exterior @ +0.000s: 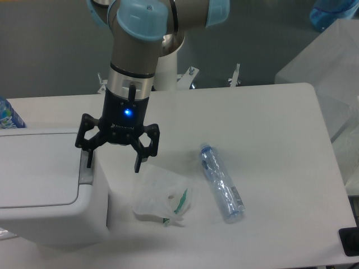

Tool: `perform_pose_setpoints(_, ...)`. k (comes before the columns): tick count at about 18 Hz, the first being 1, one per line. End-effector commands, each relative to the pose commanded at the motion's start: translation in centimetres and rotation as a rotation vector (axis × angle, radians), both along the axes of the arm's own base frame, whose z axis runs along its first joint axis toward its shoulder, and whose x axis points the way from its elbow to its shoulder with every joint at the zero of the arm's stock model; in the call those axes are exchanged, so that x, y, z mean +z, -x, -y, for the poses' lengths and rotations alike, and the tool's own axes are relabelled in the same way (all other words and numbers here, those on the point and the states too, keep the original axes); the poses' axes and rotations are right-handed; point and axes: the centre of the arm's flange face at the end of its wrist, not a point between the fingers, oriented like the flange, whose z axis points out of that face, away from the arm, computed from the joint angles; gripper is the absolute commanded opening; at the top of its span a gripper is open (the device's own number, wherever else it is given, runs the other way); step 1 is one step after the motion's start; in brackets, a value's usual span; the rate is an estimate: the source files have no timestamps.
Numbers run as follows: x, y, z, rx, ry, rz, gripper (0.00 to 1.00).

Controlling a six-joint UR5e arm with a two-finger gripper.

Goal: Open the trash can
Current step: 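Lower the gripper finger onto the trash can lid's edge, then push the lid edge down with the gripper to tip it open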

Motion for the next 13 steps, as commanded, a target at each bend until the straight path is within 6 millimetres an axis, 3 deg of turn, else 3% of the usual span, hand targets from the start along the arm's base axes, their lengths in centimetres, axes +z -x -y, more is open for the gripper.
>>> perform_pose_setpoints(13,-1.14,0.06,-0.35,-0.007,0.015,0.01,1.0)
